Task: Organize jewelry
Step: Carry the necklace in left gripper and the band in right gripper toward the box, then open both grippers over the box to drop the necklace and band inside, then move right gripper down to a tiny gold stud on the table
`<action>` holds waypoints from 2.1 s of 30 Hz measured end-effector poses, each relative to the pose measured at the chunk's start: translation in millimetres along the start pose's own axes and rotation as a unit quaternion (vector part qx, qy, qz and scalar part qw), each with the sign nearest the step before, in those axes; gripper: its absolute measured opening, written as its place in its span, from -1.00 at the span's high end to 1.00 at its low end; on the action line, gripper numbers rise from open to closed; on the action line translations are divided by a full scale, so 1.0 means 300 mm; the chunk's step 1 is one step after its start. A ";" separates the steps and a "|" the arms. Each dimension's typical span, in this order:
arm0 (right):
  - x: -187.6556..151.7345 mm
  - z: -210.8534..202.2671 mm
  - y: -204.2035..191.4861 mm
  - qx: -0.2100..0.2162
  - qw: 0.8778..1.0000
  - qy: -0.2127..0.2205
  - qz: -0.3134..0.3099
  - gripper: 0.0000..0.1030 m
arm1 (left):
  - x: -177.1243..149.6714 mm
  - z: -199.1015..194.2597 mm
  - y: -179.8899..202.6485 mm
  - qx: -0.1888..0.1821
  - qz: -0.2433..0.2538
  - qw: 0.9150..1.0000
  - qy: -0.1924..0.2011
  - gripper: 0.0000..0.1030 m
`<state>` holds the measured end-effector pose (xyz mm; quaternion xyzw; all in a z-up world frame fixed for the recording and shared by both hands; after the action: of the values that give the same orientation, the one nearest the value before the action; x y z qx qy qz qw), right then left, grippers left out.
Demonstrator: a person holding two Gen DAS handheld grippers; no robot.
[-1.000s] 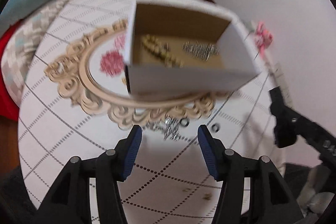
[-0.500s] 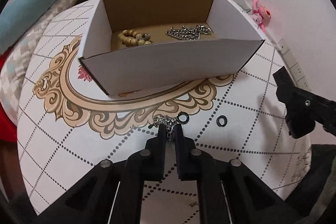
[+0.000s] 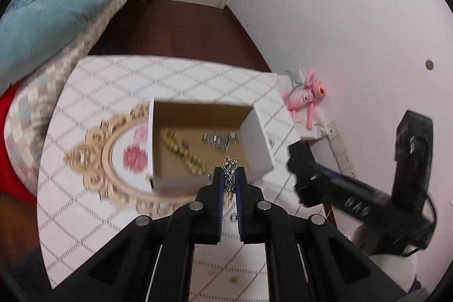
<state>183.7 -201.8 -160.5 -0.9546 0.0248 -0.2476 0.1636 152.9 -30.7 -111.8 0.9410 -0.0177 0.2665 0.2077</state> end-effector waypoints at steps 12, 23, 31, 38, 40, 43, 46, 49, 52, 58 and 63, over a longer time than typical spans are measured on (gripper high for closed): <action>0.162 0.249 -0.057 -0.014 0.996 -0.075 -0.054 0.08 | 0.180 0.223 -0.142 0.060 -0.035 0.995 -0.074 0.86; 0.183 0.272 -0.060 -0.043 0.993 -0.088 -0.072 -0.30 | 0.193 0.187 -0.208 0.139 -0.023 0.989 -0.045 -0.47; 0.140 0.229 -0.007 -0.139 0.982 -0.076 -0.107 -0.99 | 0.097 0.193 -0.247 0.188 -0.009 0.982 -0.034 -1.00; 0.090 0.216 0.028 -0.175 0.975 -0.072 -0.113 -1.00 | 0.033 0.205 -0.248 0.202 -0.003 0.979 -0.041 -1.00; 0.093 0.205 0.022 -0.173 0.976 -0.068 -0.112 -1.00 | 0.035 0.188 -0.235 0.202 0.000 0.979 -0.035 -1.00; 0.099 0.168 0.002 -0.168 0.978 -0.057 -0.110 -1.00 | 0.047 0.145 -0.211 0.199 0.005 0.980 -0.024 -1.00; 0.110 0.098 -0.031 -0.160 0.980 -0.038 -0.109 -1.00 | 0.061 0.082 -0.186 0.199 0.009 0.980 -0.005 -1.00; 0.116 0.023 -0.062 -0.152 0.982 -0.019 -0.110 -1.00 | 0.064 0.010 -0.165 0.205 0.015 0.979 0.013 -1.00; 0.104 -0.062 -0.092 -0.145 0.983 -0.003 -0.114 -1.00 | 0.041 -0.056 -0.154 0.217 0.020 0.976 0.022 -1.00; -0.080 -0.110 -0.087 -0.138 0.984 -0.031 -0.107 -1.00 | -0.156 -0.084 -0.213 0.254 0.019 0.967 -0.018 -1.00; -0.322 -0.033 -0.039 -0.125 0.984 -0.091 -0.090 -1.00 | -0.376 0.004 -0.298 0.239 0.004 0.967 -0.090 -1.00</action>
<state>93.8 -181.2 -193.3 -0.9844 -0.0459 -0.1685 0.0216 69.8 41.9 -204.1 0.9834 0.0242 0.1780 -0.0271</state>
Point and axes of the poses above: each gripper's, at about its wrist camera, not at the fingertips, and z roughly the way its jaws point, y to its right, x to its top, the point moved 7 cm from there along z, roughly the way its jaws point, and after that the axes turned 3 degrees about -z, right-handed, at the moved point
